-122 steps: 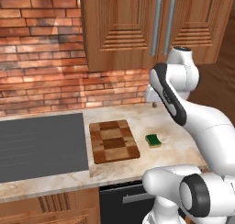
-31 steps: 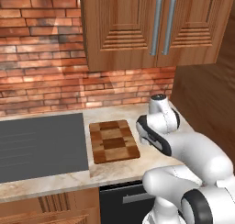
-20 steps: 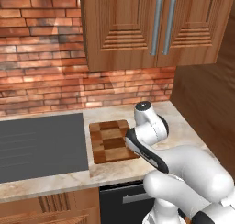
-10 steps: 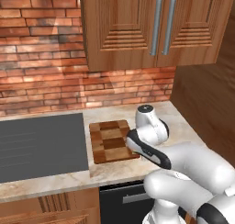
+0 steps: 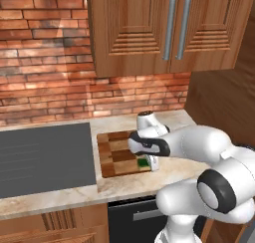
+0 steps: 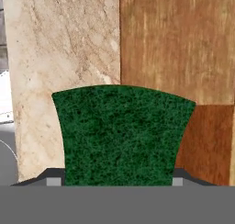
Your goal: Pick up the sponge from the counter and clean the cutting board by briefly scrubbing or pressing down on the cutting board. Once finished, release the sponge.
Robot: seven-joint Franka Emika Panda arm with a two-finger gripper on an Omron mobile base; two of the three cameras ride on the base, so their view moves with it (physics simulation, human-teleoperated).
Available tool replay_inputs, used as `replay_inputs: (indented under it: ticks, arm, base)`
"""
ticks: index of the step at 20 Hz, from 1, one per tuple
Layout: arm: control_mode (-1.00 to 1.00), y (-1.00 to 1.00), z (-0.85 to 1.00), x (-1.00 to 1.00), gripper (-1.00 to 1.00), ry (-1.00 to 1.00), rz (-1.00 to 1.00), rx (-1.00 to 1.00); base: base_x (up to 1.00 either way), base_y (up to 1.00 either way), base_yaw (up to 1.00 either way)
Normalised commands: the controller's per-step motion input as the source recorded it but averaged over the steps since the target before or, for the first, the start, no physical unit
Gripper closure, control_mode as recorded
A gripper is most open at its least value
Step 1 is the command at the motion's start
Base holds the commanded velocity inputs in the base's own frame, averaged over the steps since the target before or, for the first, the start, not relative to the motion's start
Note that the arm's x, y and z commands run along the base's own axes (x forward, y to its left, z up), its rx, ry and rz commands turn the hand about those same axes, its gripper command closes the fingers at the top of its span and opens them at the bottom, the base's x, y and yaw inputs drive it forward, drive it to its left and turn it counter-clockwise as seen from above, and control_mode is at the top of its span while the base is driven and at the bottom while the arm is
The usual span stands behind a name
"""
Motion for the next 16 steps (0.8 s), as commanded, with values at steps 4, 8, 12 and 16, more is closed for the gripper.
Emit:
replay_inputs:
  ticks: [4,8,12,16]
  arm:
    - [-1.00,0.10,-0.25,0.05,1.00,0.17,0.12,-0.04]
    - [-1.00,0.02,-0.21,0.00,1.00,-0.01,0.02,0.00]
    - [-1.00,0.00,-0.19,0.00,1.00,-0.13,0.00,0.00]
    - [-1.00,0.00,-0.22,0.00,1.00,-0.15,0.00,0.00]
  base:
    - [0.00,0.00,0.00]
    - [0.00,0.00,0.00]
    - [0.00,0.00,0.00]
    - [0.00,0.00,0.00]
